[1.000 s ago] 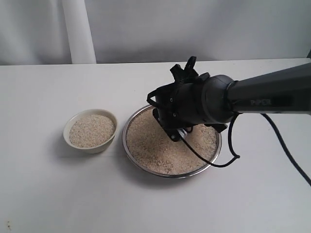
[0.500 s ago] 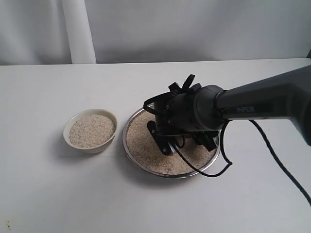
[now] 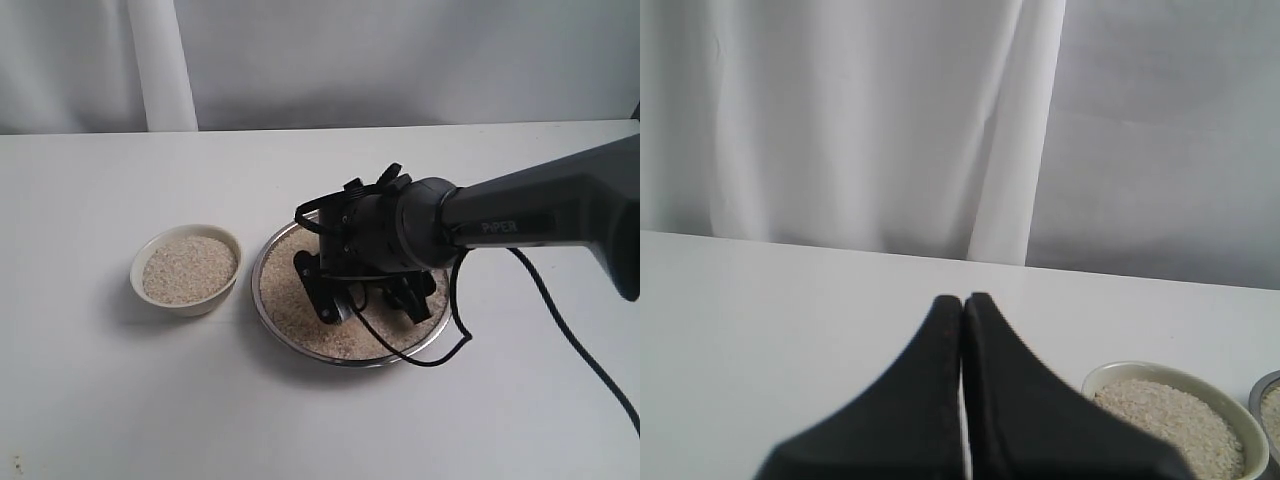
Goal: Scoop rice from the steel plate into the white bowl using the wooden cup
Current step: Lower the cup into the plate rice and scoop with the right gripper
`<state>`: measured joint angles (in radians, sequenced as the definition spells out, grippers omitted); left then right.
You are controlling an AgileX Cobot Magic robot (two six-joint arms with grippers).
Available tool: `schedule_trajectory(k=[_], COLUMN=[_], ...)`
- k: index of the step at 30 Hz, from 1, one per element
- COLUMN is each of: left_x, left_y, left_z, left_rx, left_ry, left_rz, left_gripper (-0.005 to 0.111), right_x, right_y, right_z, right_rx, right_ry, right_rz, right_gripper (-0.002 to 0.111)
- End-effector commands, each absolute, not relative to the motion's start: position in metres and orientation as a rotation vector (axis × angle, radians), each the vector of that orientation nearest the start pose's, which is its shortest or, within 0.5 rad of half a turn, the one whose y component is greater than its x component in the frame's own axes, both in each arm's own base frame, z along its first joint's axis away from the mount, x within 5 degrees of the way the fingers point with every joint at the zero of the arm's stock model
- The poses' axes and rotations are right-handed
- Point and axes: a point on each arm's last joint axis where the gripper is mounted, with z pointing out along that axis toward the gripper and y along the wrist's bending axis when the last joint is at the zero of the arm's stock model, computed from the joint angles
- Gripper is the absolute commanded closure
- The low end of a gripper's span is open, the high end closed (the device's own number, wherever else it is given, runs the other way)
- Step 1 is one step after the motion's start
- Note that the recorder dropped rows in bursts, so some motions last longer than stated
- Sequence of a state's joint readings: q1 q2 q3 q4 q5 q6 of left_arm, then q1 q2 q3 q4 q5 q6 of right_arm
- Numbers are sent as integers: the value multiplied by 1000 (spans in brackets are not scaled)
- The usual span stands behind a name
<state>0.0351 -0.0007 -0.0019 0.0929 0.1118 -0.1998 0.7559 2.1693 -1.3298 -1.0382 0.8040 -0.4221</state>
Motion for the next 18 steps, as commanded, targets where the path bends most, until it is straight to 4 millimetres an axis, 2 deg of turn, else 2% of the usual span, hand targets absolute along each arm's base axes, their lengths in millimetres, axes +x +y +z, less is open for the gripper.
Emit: schedule_trajectory(k=[1, 13, 18], left_x=[56, 56, 56], left_y=[3, 3, 3], left_z=[203, 203, 203], left_rx=[-125, -125, -125], left_ry=[1588, 1588, 1588], left_rz=[-60, -60, -60], left_gripper=[107, 107, 107], right_x=[335, 332, 337], right_y=[251, 257, 247], right_z=[101, 98, 95], right_rx=[-2253, -2118, -2052], right_ry=[1659, 1793, 1912], right_rz=[-901, -735, -678], right_gripper=[108, 108, 108])
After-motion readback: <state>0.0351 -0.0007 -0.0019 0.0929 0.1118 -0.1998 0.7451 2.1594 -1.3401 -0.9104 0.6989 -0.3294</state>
